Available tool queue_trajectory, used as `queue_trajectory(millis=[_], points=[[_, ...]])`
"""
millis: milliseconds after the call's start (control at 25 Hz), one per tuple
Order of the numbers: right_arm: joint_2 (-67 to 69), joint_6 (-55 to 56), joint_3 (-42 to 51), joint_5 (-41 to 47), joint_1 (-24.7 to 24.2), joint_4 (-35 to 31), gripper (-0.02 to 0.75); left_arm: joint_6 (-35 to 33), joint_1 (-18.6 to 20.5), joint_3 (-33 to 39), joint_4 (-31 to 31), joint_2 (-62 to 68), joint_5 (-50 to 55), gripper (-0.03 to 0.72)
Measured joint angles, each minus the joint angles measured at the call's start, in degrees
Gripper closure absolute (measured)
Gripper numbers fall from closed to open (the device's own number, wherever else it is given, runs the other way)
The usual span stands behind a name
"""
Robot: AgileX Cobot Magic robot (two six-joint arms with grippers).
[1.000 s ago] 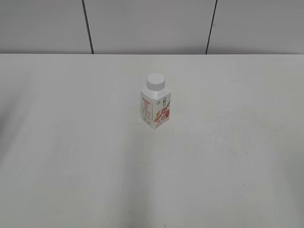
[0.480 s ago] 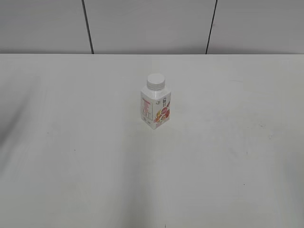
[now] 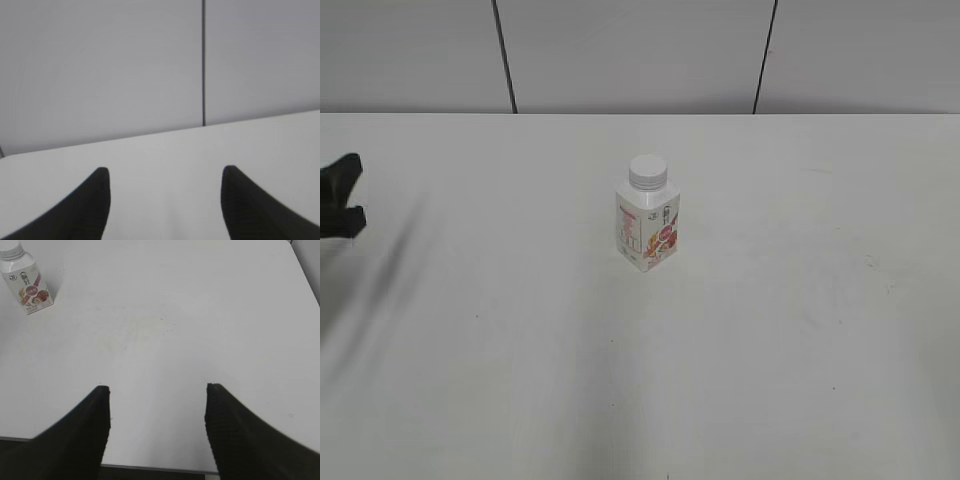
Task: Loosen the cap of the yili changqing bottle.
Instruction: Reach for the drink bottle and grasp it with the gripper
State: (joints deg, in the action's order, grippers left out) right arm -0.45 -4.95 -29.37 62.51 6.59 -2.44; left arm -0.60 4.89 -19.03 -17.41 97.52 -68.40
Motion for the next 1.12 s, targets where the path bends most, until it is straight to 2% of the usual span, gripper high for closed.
queue_trajectory(millis=[320, 760, 920, 960, 1000, 1120], points=[[0.0, 0.0, 0.0, 0.0, 0.0, 0.0, 0.258, 0.07, 0.0, -2.03, -11.71, 10.71, -0.43, 0.218], [0.0, 0.0, 0.0, 0.0, 0.0, 0.0, 0.258, 0.19, 0.0, -2.45, -14.33, 15.08, -0.59, 0.209], [0.0, 0.0, 0.0, 0.0, 0.0, 0.0, 0.258, 3.67, 0.0, -3.26, -17.36, 15.13, -0.59, 0.183], [0.0, 0.0, 0.0, 0.0, 0.0, 0.0, 0.258, 6.09, 0.0, -5.1, -21.02, 15.22, -0.59, 0.147], [0.0, 0.0, 0.0, 0.0, 0.0, 0.0, 0.258, 6.09, 0.0, -5.1, -21.02, 15.22, -0.59, 0.147], [0.0, 0.0, 0.0, 0.0, 0.0, 0.0, 0.258, 9.33, 0.0, -8.79, -28.35, 15.39, -0.59, 0.123]])
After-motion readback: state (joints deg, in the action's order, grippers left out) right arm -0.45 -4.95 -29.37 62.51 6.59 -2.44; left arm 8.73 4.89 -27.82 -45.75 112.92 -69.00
